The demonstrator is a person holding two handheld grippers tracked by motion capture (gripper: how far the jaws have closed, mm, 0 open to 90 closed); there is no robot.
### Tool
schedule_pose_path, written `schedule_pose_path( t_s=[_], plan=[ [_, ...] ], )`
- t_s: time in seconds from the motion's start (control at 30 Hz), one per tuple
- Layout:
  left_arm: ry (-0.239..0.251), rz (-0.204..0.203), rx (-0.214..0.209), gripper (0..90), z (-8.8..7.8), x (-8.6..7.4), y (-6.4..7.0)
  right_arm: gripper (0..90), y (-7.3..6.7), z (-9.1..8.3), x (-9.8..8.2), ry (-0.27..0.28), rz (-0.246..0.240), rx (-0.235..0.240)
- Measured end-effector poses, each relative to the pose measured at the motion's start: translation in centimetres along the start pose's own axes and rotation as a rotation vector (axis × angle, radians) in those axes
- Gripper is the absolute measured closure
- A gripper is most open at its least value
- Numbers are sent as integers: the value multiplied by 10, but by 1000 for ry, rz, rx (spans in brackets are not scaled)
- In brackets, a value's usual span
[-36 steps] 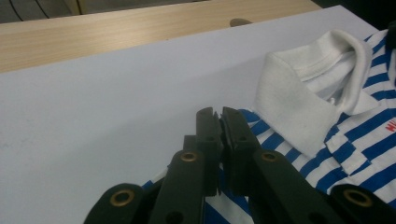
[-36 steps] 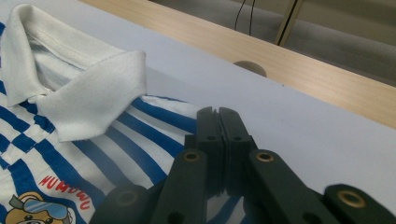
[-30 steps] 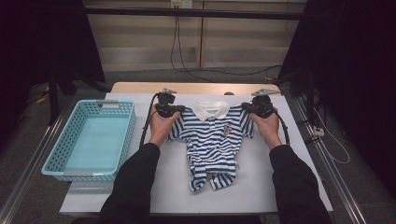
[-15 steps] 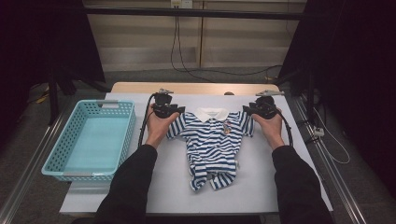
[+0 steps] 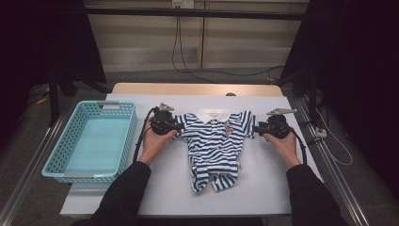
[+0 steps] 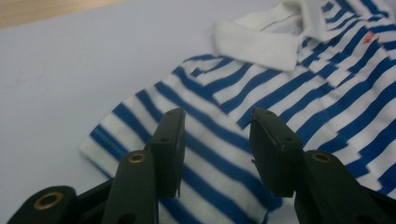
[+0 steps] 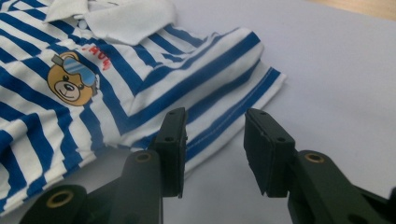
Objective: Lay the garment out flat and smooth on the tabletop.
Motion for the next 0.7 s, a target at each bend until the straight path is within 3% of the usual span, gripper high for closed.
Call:
schedule_pose_path(
  t_s=[0.13,0.27,0.33,0.47,0.57,0.7],
  plan=[
    [-4,-28,26,572,-6,-7,-9,624,4,3,-3,-6,24,-5],
    [-29,-54,53,583,-8,-15,-19,656,4,12,-5,-34,10,-23],
    [-30,-49,52,583,-8,-18,-19,698,4,16,-6,-32,28,-3],
    [-28,-34,66,573,-6,-21,-17,870,0,18,-4,-30,29,27],
    [-34,-6,86,566,-6,-22,-16,898,-1,18,-3,-33,15,8],
    [-27,-14,75,575,-7,-24,-18,900,3,13,-4,-38,8,-35]
  ],
)
Point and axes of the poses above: each handheld gripper's, and its own axes: z roughly forward along the jaws, x roughly out of its top, y roughly to its right, the point moved 6 cm from there along z, roughly forward along the jaws, and after that the axes turned 4 degrees about -z, right-handed, at the moved point
